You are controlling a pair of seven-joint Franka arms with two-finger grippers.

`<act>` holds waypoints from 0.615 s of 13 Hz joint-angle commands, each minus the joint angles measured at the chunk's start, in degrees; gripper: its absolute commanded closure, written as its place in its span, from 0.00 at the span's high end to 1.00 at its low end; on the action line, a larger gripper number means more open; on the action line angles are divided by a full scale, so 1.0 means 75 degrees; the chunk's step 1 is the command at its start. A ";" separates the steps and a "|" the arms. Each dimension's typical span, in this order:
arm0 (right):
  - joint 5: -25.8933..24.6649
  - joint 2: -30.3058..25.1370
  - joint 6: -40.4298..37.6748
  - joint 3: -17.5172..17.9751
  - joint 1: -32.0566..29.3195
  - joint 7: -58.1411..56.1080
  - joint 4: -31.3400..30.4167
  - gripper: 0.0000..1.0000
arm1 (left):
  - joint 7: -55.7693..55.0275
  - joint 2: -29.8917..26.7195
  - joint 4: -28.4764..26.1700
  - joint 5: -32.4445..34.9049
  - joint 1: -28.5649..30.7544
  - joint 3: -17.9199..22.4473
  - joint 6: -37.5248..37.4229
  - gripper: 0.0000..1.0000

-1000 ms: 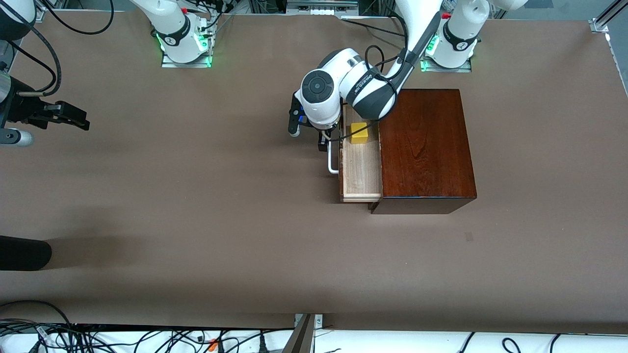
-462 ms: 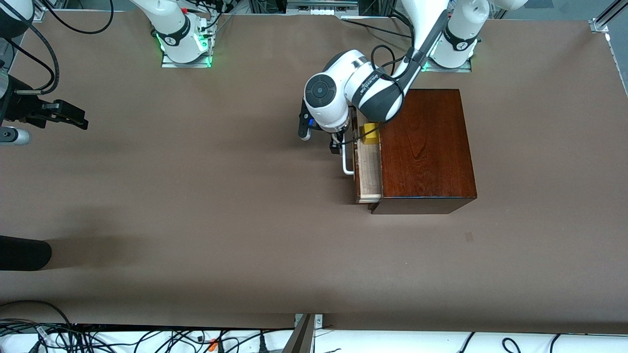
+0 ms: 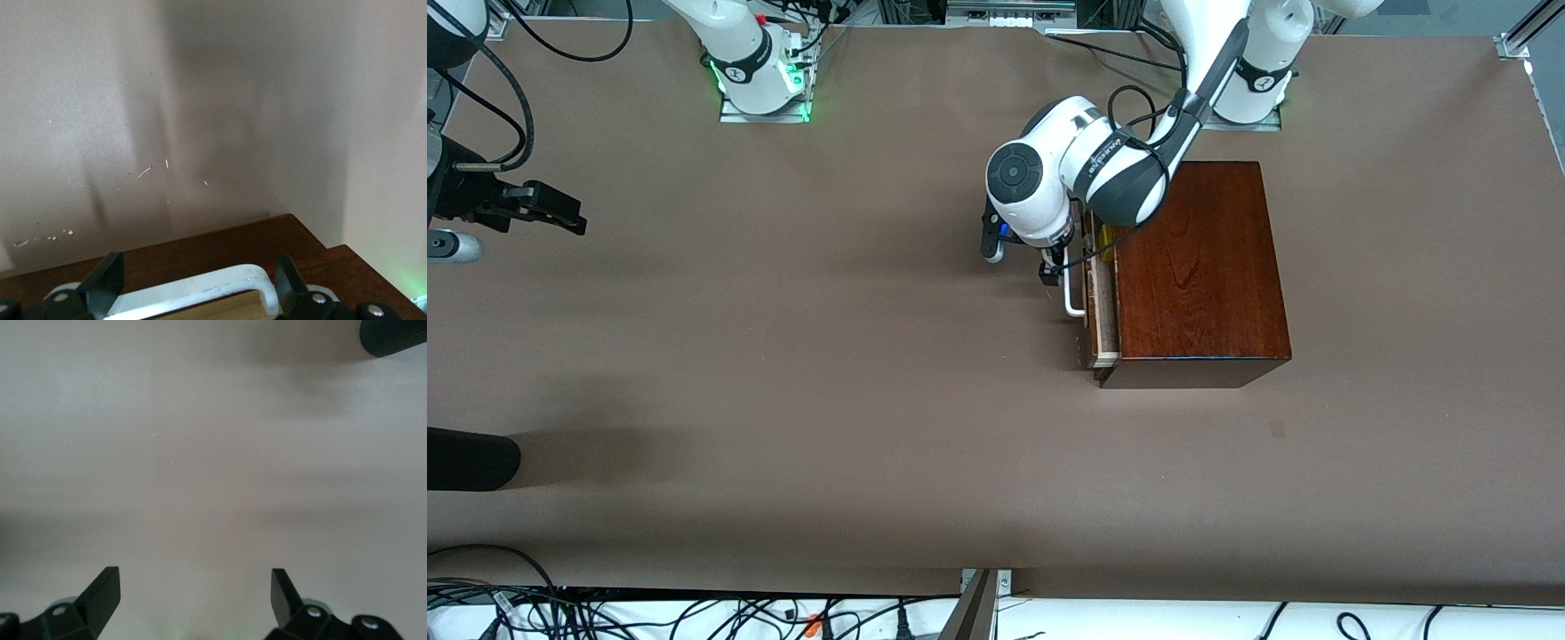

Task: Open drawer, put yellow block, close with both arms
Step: 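Push the drawer into the box with the left gripper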

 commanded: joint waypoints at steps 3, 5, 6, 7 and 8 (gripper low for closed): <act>-0.0034 -0.0146 0.0019 0.0137 -0.0124 -0.0024 -0.0056 1.00 | 0.0143 -0.0233 -0.0128 0.0592 0.0279 0.0048 -0.0100 1.00; -0.0034 -0.0157 -0.0004 0.0137 -0.0124 -0.0047 -0.0056 1.00 | 0.0144 -0.0233 -0.0187 0.0603 0.0303 0.0048 -0.0100 1.00; -0.0034 -0.0157 0.0007 0.0137 -0.0124 -0.0048 -0.0056 1.00 | 0.0144 -0.0233 -0.0234 0.0615 0.0373 0.0048 -0.0100 1.00; -0.0034 -0.0169 0.0007 0.0137 -0.0124 -0.0059 -0.0056 1.00 | 0.0144 -0.0233 -0.0257 0.0615 0.0431 0.0036 -0.0100 1.00; -0.0046 -0.0169 0.0007 0.0137 -0.0124 -0.0059 -0.0056 1.00 | 0.0144 -0.0233 -0.0258 0.0615 0.0432 0.0036 -0.0100 1.00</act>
